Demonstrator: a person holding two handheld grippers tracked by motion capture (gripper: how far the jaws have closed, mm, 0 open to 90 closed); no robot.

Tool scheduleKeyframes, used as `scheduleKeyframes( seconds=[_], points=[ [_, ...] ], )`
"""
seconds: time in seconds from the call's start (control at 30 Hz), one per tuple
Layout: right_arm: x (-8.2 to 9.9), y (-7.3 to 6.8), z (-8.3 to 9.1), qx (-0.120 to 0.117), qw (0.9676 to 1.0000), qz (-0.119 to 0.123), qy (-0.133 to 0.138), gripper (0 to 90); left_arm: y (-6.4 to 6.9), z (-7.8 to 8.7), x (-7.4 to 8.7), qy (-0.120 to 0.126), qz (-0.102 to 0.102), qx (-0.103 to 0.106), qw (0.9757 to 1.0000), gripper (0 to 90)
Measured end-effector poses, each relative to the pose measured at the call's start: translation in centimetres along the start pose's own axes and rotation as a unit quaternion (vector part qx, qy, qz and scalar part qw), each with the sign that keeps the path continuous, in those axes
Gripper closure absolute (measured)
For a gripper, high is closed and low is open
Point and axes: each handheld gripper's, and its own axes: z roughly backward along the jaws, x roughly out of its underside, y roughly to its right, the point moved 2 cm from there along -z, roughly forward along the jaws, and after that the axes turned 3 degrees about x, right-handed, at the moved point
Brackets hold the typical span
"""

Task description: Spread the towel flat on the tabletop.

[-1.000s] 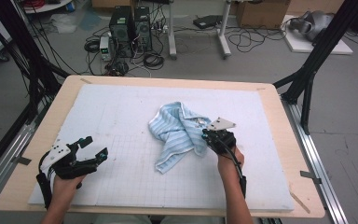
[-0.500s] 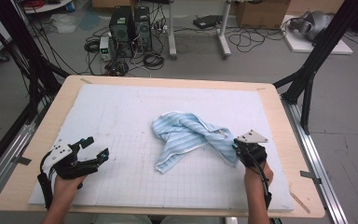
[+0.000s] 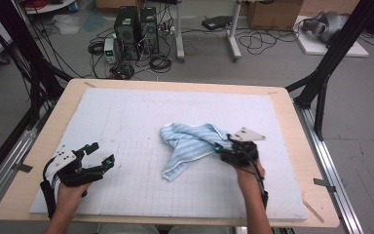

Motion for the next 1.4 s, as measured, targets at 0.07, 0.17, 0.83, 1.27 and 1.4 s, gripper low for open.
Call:
scheduleKeyframes(
  seconds=[0.07,0.17,0.83,1.27,1.4],
  points=[
    [-1.0,-1.7,-2.0,-0.032,0.9991,0.024,-0.013,36.4,0.0,0.0,0.0,0.001,0.001,0.000,1.0000,18.5],
    [-1.6,-3.7,-4.7,-0.071,0.9957,0.048,-0.036,31.8,0.0,0.0,0.0,0.000,0.001,-0.001,1.0000,18.5],
    [-2.0,-9.0,-6.6,-0.199,0.9761,0.070,-0.053,81.2,-0.8,0.4,0.0,0.006,0.008,-0.014,0.9999,18.5],
    [-2.6,-10.1,-5.1,-0.229,0.9722,0.047,-0.014,50.9,-1.3,1.0,-0.1,0.008,0.010,-0.023,0.9997,18.6],
    [-3.5,-6.9,-4.0,-0.171,0.9845,0.035,0.019,43.4,-1.3,0.9,-0.1,0.008,0.011,-0.022,0.9997,18.6]
  ],
)
